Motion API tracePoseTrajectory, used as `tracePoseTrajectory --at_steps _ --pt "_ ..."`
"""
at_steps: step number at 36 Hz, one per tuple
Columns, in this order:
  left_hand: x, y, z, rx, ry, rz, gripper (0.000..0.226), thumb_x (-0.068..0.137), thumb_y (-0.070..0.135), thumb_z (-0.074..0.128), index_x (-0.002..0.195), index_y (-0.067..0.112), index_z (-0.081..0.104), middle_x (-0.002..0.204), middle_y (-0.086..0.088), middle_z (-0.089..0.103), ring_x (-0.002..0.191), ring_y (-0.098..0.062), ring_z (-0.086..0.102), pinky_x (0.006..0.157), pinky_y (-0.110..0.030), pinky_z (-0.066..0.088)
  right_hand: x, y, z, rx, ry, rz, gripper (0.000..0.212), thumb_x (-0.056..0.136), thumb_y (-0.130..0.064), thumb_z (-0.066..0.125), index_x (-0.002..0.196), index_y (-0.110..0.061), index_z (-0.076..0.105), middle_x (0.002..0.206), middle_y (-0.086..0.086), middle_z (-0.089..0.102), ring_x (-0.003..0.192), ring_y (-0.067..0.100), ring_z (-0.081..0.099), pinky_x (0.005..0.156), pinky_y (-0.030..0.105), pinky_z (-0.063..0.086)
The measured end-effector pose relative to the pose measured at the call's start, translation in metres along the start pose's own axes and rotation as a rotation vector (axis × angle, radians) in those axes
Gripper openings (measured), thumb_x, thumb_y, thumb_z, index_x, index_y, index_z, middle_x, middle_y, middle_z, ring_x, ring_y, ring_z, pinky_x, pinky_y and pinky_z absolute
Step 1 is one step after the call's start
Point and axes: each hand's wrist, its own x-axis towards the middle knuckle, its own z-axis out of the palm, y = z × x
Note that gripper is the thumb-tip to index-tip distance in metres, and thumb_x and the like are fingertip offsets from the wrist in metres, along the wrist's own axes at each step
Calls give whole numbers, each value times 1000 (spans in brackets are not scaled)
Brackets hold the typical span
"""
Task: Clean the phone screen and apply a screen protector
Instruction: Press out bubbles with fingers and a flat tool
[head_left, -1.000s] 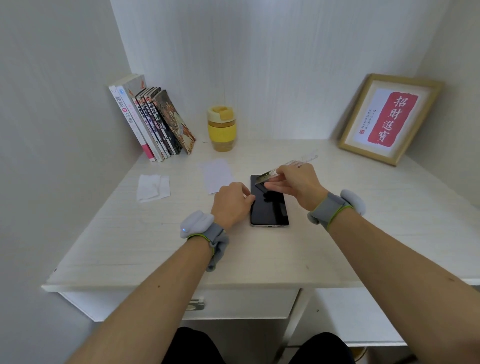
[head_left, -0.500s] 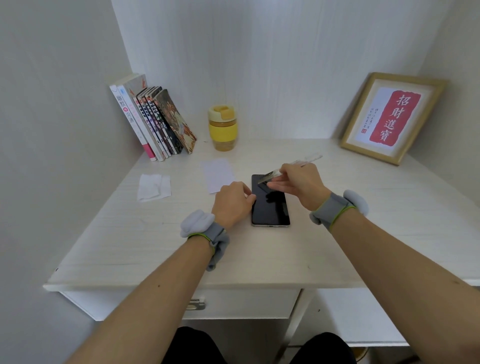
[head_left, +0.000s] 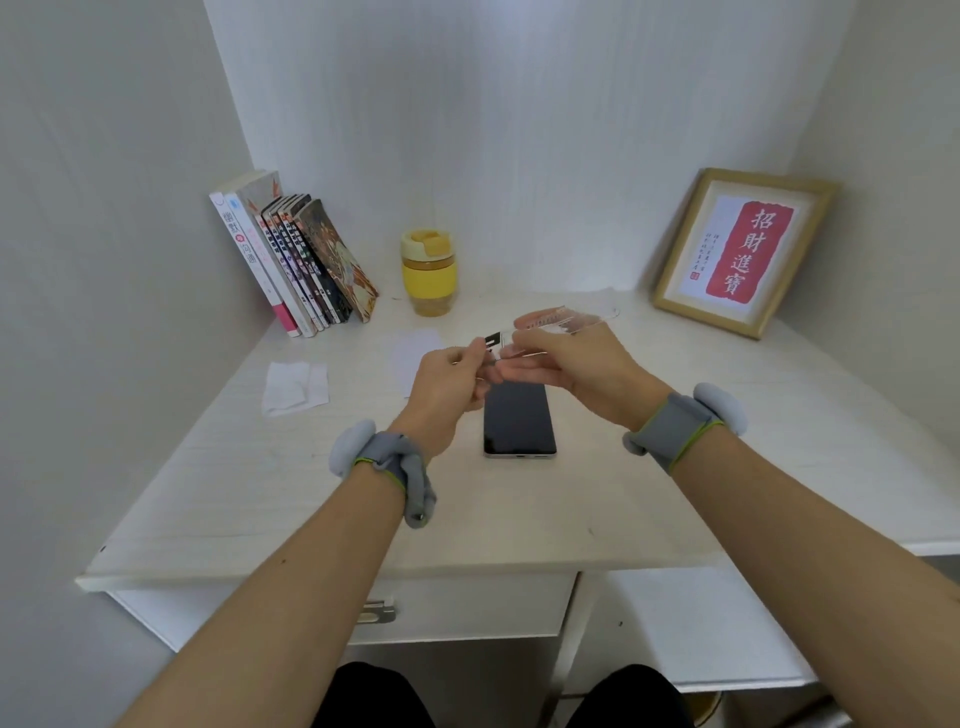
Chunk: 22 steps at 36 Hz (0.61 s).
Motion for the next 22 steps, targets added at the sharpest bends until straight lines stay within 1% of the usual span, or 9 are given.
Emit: tracePoseTrajectory --at_steps 3,6,9,12,13,15,17,19,22 --pt "-1 6 -4 -136 4 -30 27 101 21 45 83 4 55 63 -3 47 44 -10 34 38 -17 27 -3 -8 -5 51 -19 -18 30 89 -3 67 118 1 58 101 22 68 98 41 69 85 42 59" --pt "-2 12 -11 -138 86 -104 27 101 19 45 77 8 53 59 -2 42 38 -8 31 38 -20 21 -5 -18 -16 48 73 -112 32 88 -7 69 119 -6 61 112 17 68 103 34 69 89 43 57" --pt "-3 15 -17 -62 144 -138 27 99 17 44 73 11 49 56 -2 41 34 -9 29 39 -19 19 -7 -22 -21 -352 129 -265 28 85 -16 74 112 -18 68 108 4 72 102 20 69 85 34 56" --pt "-6 16 -16 -24 137 -158 24 98 18 44 75 12 47 55 -2 40 35 -10 28 39 -18 19 -13 -17 -16 -909 -5 -354 33 83 -28 76 115 -28 67 108 -5 69 99 14 65 79 14 47" --pt "-7 17 -14 -20 114 -151 24 98 18 44 75 12 48 56 -2 40 38 -11 28 39 -19 19 -15 -13 -13 -1062 -66 -361 38 83 -32 75 120 -30 65 110 -5 67 99 15 64 81 14 46" --pt "-12 18 -9 -25 65 -127 23 99 19 44 78 11 49 57 -2 39 42 -12 29 41 -21 21 -18 -5 -7 -1281 -149 -371 45 86 -35 69 130 -33 59 115 -1 65 101 19 61 89 26 47" --pt "-18 19 -6 -36 40 -93 23 100 20 43 82 9 52 58 -2 41 44 -12 32 42 -23 24 -23 -2 -1 -1388 -167 -384 44 92 -32 61 136 -35 54 115 2 64 101 23 59 89 35 47" --pt "-20 18 -5 -6 45 -56 27 102 23 41 87 6 55 60 -3 46 48 -14 37 45 -23 30 -26 -1 1 -1441 -143 -359 40 97 -29 52 137 -34 54 112 5 61 100 25 57 86 36 46" --pt "-21 9 -9 351 113 7 27 101 22 40 92 5 59 74 -8 60 62 -21 50 59 -29 43 -25 6 -5 -1556 -107 -239 35 98 -26 45 129 -24 60 113 9 61 100 31 57 85 39 48"
